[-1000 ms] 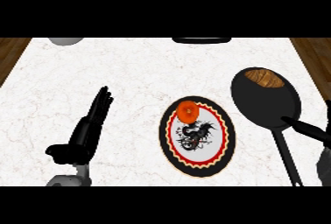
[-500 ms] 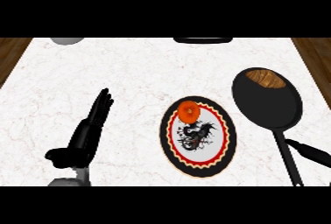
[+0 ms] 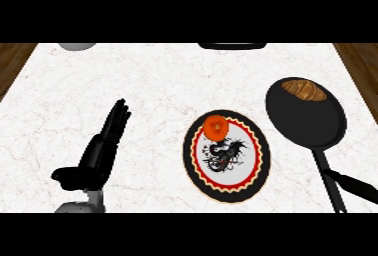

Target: Pick the croissant from the plate and place it in the pan

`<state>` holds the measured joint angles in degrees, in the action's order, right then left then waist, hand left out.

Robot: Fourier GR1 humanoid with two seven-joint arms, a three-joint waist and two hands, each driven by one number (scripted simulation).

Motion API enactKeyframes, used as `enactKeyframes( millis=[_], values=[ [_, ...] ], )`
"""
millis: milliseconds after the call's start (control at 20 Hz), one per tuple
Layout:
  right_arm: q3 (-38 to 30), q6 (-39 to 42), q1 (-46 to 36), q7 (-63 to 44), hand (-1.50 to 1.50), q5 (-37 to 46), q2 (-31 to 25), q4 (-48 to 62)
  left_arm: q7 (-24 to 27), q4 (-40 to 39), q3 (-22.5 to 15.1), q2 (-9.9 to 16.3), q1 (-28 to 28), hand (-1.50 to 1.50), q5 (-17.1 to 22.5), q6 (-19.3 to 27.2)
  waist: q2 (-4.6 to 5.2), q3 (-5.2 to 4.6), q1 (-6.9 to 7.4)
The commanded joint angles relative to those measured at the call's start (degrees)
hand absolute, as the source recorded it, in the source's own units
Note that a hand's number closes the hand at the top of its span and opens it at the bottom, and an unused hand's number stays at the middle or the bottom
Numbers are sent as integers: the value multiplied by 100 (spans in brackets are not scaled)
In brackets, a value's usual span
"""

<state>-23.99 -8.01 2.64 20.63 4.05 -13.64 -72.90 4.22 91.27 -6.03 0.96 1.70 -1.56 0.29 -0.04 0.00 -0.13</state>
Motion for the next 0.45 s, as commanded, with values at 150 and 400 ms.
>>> enactKeyframes(
  millis=[150,400],
  values=[
    [189,-311,-146,-174,-150,287,-29,47,-97,106,61,8,-69,0,-17,-52,2,0,13],
    [64,-512,155,375,-150,451,-85,87,-98,-96,215,129,142,0,98,-233,3,0,0]
  ],
)
